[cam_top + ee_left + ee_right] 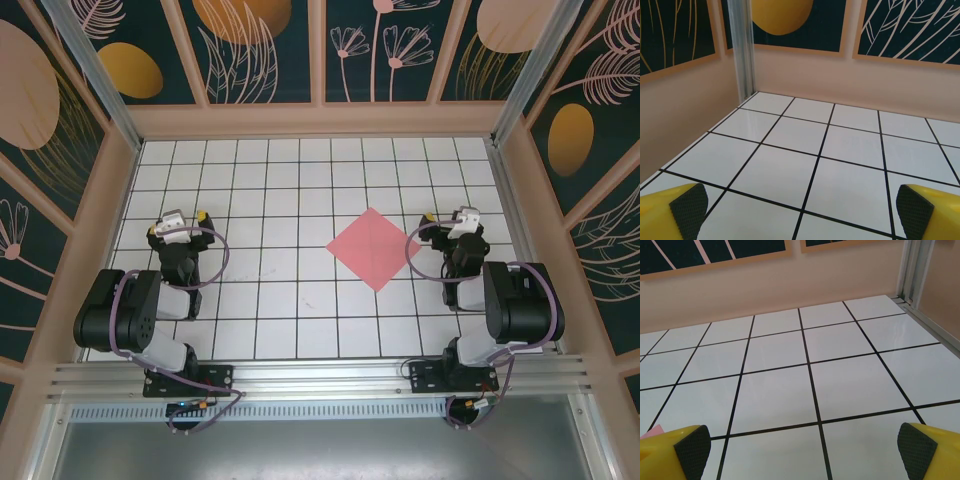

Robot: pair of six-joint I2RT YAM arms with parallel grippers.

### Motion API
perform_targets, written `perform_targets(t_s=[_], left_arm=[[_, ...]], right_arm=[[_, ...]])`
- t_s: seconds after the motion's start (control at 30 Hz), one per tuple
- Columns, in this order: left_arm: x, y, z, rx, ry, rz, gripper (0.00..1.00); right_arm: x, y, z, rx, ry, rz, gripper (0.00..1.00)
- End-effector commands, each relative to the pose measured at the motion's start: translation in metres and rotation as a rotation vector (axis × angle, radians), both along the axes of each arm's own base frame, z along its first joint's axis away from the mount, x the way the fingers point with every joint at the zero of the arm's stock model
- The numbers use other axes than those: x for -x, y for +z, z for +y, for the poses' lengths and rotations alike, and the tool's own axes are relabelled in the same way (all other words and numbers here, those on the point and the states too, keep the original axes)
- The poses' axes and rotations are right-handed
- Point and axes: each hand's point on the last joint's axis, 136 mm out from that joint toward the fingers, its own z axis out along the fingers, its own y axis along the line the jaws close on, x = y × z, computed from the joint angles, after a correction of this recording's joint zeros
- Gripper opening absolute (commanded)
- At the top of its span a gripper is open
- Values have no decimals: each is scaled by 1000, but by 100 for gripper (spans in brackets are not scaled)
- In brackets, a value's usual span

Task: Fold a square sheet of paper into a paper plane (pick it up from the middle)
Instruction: Rotate the square sheet of paper at the center of the table.

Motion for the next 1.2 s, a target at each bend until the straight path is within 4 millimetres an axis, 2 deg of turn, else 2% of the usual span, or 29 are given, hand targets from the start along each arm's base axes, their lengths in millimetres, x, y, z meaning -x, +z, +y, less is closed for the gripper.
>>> perform_targets(t_s=[0.0, 0.8, 0.9, 1.0, 1.17], left_arm=[[-1, 7, 2, 5, 5, -34, 98], [2, 8, 2, 5, 6, -42, 98], [12, 16, 2, 7, 4, -84, 98], [20, 23, 5, 13, 20, -110, 99], [21, 40, 9, 18, 43, -109, 98]], right_arm=[[-3, 8, 1, 7, 15, -34, 99], [-3, 10, 0, 7, 11, -40, 99], [-12, 16, -13, -1, -79, 24, 99], [-23, 29, -15, -23, -101, 79, 99], [-26, 44, -1, -87, -101, 153, 99]])
